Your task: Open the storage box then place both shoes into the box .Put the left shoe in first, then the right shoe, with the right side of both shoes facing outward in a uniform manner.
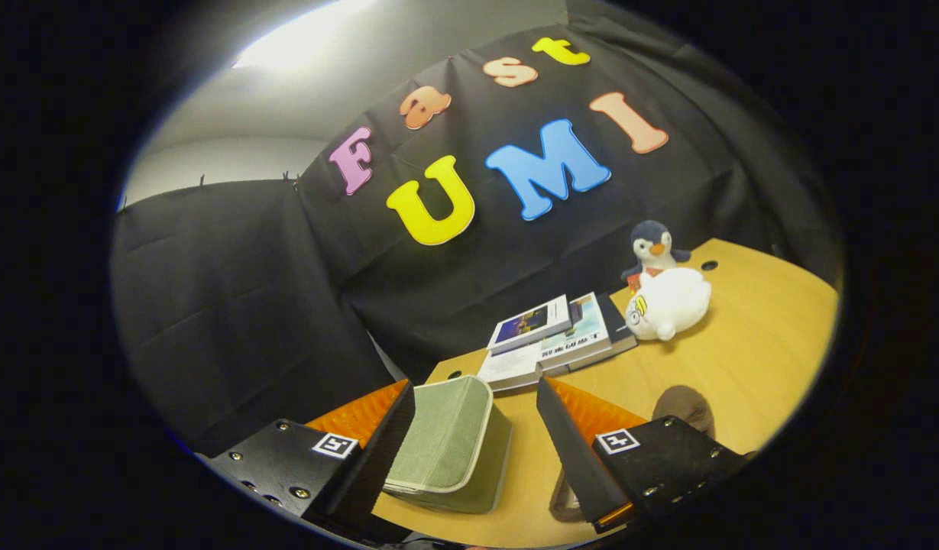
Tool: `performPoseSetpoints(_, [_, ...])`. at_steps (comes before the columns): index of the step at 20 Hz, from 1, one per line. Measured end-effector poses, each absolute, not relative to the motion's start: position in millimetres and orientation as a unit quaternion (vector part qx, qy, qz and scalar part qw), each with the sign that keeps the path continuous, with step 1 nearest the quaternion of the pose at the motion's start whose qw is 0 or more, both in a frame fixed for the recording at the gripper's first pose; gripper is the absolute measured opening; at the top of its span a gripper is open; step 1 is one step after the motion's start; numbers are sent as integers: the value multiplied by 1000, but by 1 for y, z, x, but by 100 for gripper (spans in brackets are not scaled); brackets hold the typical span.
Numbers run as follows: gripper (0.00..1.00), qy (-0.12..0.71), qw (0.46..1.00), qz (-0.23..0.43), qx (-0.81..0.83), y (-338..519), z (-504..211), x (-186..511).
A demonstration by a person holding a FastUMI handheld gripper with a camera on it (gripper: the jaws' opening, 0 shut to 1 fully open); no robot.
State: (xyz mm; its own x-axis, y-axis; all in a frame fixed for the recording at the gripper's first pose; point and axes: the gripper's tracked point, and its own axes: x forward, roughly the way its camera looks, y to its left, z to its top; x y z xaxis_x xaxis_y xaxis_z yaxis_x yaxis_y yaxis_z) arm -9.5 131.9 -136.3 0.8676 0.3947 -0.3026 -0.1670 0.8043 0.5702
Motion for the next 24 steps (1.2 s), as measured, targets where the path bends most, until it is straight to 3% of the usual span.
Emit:
performPoseSetpoints(14, [98, 319, 798, 192, 474, 201, -207, -27])
performPoseSetpoints(24, [95, 356, 709, 170, 584, 226, -250, -25])
